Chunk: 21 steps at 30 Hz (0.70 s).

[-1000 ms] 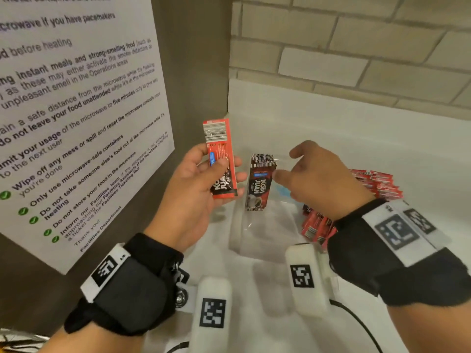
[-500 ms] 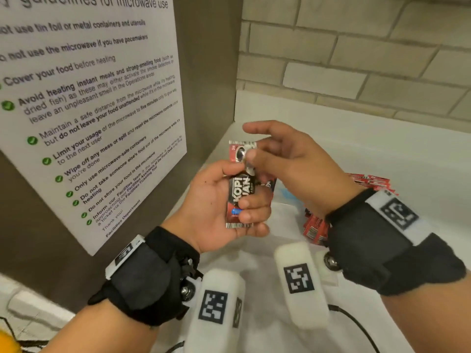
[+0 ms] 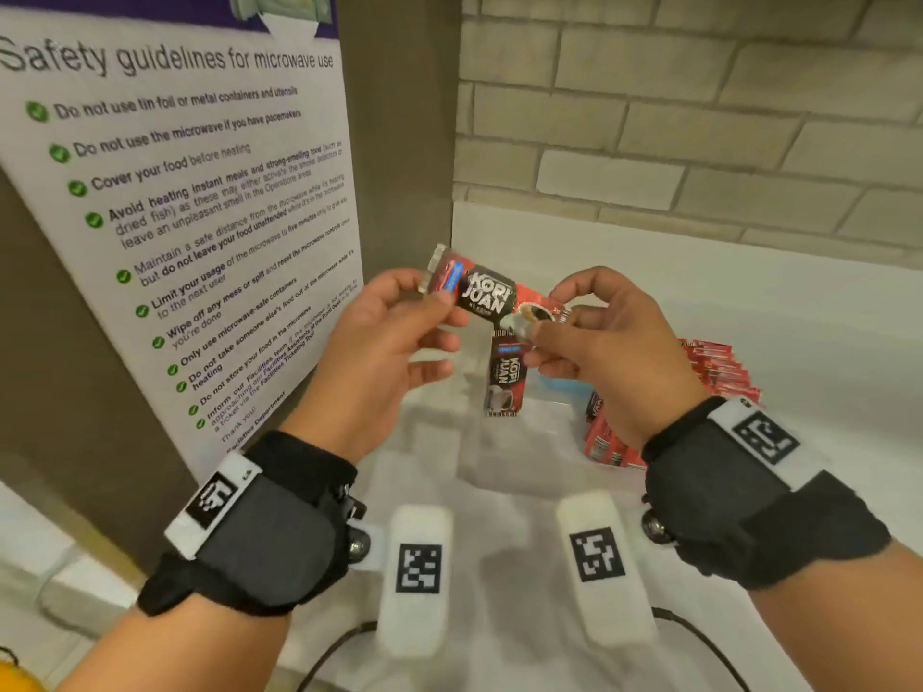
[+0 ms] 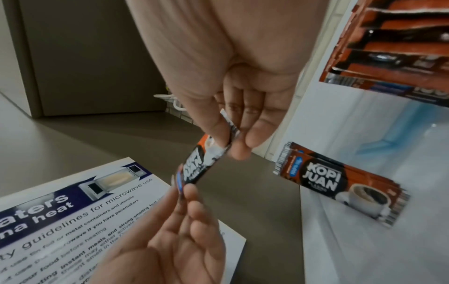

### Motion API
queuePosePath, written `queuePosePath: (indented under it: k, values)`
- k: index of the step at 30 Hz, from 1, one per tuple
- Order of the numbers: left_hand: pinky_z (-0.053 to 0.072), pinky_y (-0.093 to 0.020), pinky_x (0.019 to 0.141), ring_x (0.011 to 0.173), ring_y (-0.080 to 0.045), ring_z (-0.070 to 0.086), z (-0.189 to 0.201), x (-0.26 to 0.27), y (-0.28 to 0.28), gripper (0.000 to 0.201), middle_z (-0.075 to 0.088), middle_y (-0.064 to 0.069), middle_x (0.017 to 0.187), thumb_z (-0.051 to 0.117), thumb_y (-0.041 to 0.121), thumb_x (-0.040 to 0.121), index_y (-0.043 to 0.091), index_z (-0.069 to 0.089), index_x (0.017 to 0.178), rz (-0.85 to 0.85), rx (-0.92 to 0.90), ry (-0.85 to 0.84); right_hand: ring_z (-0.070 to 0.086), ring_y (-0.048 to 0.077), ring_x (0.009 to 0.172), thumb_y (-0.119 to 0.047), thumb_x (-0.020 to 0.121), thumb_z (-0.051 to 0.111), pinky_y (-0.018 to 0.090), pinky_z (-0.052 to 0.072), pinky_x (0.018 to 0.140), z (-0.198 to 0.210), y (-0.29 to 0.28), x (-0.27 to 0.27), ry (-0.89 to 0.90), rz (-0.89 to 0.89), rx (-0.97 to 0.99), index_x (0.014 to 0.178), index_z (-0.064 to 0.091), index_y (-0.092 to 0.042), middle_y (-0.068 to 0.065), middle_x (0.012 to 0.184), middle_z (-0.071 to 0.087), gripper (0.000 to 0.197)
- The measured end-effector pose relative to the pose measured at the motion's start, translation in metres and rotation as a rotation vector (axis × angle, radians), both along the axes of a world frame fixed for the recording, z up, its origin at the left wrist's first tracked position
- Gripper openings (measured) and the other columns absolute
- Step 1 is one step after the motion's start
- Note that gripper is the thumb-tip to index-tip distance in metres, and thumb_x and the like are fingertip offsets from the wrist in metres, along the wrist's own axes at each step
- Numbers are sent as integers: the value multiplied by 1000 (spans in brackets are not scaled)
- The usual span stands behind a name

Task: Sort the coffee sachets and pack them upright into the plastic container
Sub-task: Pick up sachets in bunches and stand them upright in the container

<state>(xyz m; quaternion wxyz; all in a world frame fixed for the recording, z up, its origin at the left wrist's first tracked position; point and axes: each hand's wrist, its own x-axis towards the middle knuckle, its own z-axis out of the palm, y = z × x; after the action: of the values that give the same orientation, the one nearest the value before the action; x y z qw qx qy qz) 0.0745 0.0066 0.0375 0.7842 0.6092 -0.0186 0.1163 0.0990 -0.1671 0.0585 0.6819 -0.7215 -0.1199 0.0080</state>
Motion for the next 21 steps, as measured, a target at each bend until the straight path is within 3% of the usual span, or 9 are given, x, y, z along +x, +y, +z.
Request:
queuePosePath:
  k: [2,5,8,10,13,15,17,19,21]
  values:
    - [46,-21,52,58,-6,55,4,5,-1,13,65,7,68,57,12,92,24,56,89,60,129,-66,67,22,68,-5,80,71,28,52,60,-4,4,-1,2,1,-60,83,53,-16,10,77,70,21]
    - [45,-24,57,60,-9,55,12,13,-2,17,63,9,65,62,13,90,29,58,88,99,358,-159,64,17,75,-15,81,71,24,46,62,-5,5,2,-153,-52,-329,82,59,-16,4,86,68,12]
    - [47,-26,62,62,-11,56,14,17,-8,16,63,9,66,65,15,87,30,61,85,19,522,-155,52,8,59,-12,80,70,12,38,53,-2,4,8,-259,-89,-553,80,61,-17,-3,72,60,10]
    - [46,-30,67,65,-11,56,7,21,-12,18,62,9,71,66,14,86,31,61,86,-21,528,-112,55,10,58,-8,79,70,11,43,57,-7,4,14,-221,-74,-665,80,62,-12,-2,66,59,9]
    - [43,-25,77,84,-9,54,-14,28,-15,31,58,5,103,62,9,87,30,53,108,-10,487,14,68,28,72,-4,75,71,39,57,75,-27,7,23,-28,-36,-716,82,64,0,14,74,69,11]
    - [37,-24,87,110,-9,48,-29,33,-16,47,49,2,129,57,3,88,27,42,126,-24,456,124,70,30,74,-2,75,72,43,57,77,-39,8,29,106,-27,-706,79,64,0,19,80,70,9]
    - [30,-24,92,133,-13,33,-40,37,-20,65,33,2,147,52,-2,87,25,30,141,-93,417,247,68,28,71,0,75,72,40,58,77,-47,11,35,226,-24,-653,72,61,-5,21,87,69,12]
    - [33,-17,86,132,-17,30,-48,39,-27,78,23,-3,153,49,-6,85,25,18,149,-189,383,341,69,28,79,-4,75,72,41,57,80,-51,14,42,263,-12,-710,72,62,-5,21,91,71,11]
    - [37,-10,67,122,-16,39,-54,41,-34,84,29,-7,150,47,-11,82,26,14,150,-264,367,361,69,29,87,-9,75,73,41,56,83,-55,16,44,251,-25,-812,84,66,-1,18,92,71,14]
